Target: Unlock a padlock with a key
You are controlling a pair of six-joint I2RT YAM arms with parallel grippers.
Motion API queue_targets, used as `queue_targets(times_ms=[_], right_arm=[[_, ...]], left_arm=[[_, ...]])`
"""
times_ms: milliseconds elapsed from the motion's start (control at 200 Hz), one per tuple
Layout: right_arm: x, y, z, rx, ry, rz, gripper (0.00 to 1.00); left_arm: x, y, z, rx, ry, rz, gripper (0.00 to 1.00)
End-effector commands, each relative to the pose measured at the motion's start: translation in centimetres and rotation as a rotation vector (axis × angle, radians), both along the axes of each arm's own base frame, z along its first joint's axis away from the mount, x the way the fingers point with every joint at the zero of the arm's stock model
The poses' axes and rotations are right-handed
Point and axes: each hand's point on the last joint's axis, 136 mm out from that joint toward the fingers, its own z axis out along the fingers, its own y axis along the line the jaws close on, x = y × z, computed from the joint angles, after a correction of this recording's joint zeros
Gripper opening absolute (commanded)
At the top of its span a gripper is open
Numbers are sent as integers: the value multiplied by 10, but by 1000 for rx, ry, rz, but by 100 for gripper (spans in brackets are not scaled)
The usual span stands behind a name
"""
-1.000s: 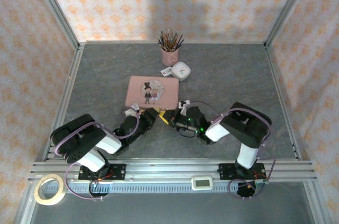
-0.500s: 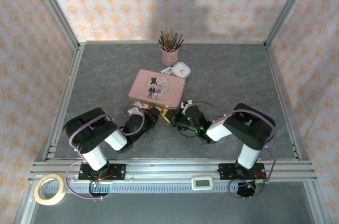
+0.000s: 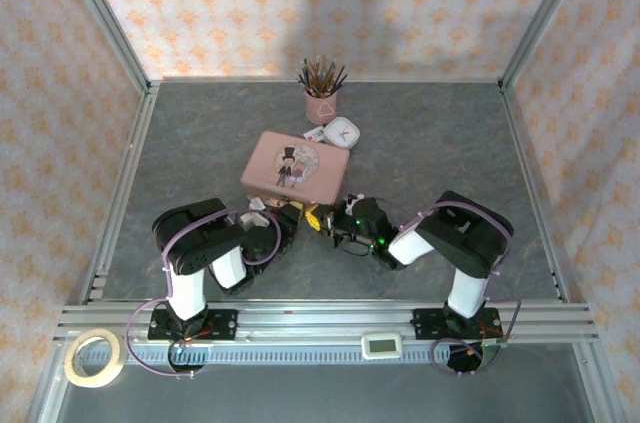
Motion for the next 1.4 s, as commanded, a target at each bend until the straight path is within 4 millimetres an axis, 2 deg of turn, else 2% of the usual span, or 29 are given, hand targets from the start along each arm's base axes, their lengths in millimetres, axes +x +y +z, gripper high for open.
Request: queue_targets(times_ms=[0, 45, 105, 170, 405, 541, 681, 816, 951, 1106, 1241, 1396], right_arm=[[14, -9, 130, 719, 74, -79, 0], [13, -5, 138, 817, 172, -60, 0], [17, 0, 155, 859, 152, -57, 0], [20, 7, 165, 899, 153, -31, 0], [20, 8, 139, 844, 194, -48, 0], [27, 4, 121, 694, 52, 15, 0], [29, 8, 101, 556, -28, 57, 6], [23, 13, 97, 473, -106, 109, 25], [21, 1, 80, 332, -185, 85, 37], [17, -3, 54, 76, -264, 124, 42], [17, -12, 30, -217, -343, 163, 43], [22, -24, 23, -495, -438, 192, 43]], left_arm=[[-9, -13, 51, -72, -195, -67, 0], [-9, -15, 53, -58, -208, -78, 0], [-9, -18, 56, -35, -232, -90, 0], [-9, -18, 59, -11, -256, -92, 0], [-11, -18, 79, 42, -347, -97, 0], [-8, -10, 76, 12, -316, -55, 0], [-6, -6, 71, -12, -287, -28, 0], [-3, -1, 76, -28, -290, 9, 0], [-1, 5, 78, -34, -292, 43, 0], [0, 7, 79, -59, -283, 56, 0], [2, 6, 76, -47, -254, 60, 0], [5, -1, 69, 10, -201, 42, 0]])
